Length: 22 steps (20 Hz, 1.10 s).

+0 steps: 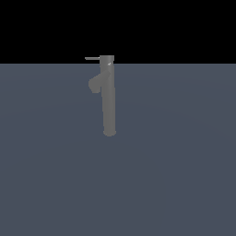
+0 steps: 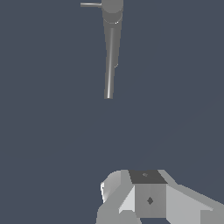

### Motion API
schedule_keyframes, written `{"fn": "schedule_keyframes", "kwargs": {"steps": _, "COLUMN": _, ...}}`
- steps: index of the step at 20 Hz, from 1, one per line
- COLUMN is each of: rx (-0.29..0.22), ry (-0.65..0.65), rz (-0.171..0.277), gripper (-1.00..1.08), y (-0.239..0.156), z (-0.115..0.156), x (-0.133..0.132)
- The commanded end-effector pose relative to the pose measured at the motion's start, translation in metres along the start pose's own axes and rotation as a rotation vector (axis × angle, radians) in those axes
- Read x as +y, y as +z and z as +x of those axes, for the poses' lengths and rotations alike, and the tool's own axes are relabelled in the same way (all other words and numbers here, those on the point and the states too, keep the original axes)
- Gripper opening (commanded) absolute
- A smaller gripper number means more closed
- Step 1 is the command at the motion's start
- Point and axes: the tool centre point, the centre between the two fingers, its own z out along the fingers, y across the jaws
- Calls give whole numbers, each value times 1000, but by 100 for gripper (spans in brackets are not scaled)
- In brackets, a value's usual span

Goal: Turn on the faucet by rotating a designated handle.

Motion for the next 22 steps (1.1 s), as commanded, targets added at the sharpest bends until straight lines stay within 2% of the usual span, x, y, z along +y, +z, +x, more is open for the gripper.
{"fn": "schedule_keyframes", "kwargs": {"steps": 1, "rx": 0, "ry": 0, "rz": 0, "gripper": -100, "y": 0, "z": 0, "x": 0}}
{"fn": "schedule_keyframes", "kwargs": {"steps": 9, "rx": 41, "ry": 26, "rz": -33, "gripper": -100, "y": -12, "z": 5, "x": 2}}
{"fn": "schedule_keyframes", "kwargs": {"steps": 15, "rx": 39, "ry": 25, "rz": -32, "gripper": -100, "y": -11, "z": 8, "x": 2}}
{"fn": "schedule_keyframes", "kwargs": {"steps": 22, "rx": 37, "ry": 28, "rz": -35, "gripper": -100, "y": -10, "z": 30, "x": -1}}
